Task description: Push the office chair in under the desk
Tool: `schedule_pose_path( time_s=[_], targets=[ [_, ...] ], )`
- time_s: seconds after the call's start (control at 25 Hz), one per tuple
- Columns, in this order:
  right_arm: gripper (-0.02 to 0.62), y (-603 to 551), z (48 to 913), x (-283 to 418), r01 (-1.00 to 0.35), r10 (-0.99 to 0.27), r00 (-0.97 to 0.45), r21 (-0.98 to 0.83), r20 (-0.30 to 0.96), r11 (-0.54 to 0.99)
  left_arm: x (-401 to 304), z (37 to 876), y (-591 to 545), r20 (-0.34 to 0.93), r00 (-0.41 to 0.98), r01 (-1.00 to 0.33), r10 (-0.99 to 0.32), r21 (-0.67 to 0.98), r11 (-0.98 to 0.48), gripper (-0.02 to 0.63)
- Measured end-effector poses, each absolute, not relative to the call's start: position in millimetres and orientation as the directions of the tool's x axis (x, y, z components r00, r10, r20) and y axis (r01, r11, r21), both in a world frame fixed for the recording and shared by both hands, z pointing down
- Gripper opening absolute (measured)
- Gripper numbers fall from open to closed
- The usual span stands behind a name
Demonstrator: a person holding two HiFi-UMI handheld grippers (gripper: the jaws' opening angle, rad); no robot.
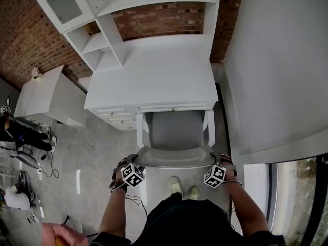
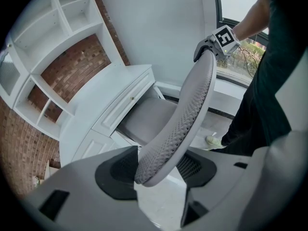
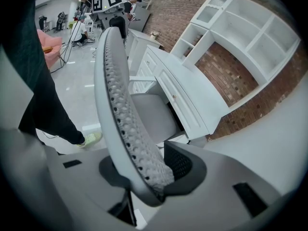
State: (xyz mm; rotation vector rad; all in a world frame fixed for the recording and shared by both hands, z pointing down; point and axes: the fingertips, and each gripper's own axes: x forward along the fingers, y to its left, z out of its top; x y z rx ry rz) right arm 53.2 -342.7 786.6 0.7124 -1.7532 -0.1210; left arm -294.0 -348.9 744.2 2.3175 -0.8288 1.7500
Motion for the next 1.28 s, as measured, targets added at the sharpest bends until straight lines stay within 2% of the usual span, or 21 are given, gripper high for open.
schedule_pose_path(
  time_s=[0.6, 0.8, 0.96, 1.2, 1.28],
  targets=[
    [0.187, -324.5, 768.2, 55.9, -0.491, -0.436, -0.187, 0.300, 0.880, 0.818, -290.8, 715.9, -331.6, 0.903, 0.212, -0.569, -0.375, -0.197, -0.798, 0.252],
    [0.190, -315.9, 756.8, 59.4, -0.496, -0.420, -0.197, 0.280, 0.886, 0.822, -283.6, 680.5, -324.1, 0.860, 0.278, -0.674, -0.428, -0.143, -0.725, 0.192],
    [0.189, -308.5, 740.4, 60.6, -0.505, -0.419, -0.203, 0.272, 0.885, 0.819, -268.5, 659.0, -320.8, 0.802, 0.350, -0.748, -0.484, -0.072, -0.660, 0.185],
    [0.178, -304.4, 704.5, 62.2, -0.534, -0.433, -0.242, 0.254, 0.868, 0.806, -227.9, 634.4, -318.6, 0.703, 0.475, -0.793, -0.529, 0.081, -0.604, 0.160],
    [0.153, -306.7, 687.8, 60.3, -0.567, -0.458, -0.269, 0.245, 0.847, 0.787, -214.3, 621.4, -318.6, 0.661, 0.511, -0.801, -0.549, 0.135, -0.584, 0.144]
  ],
)
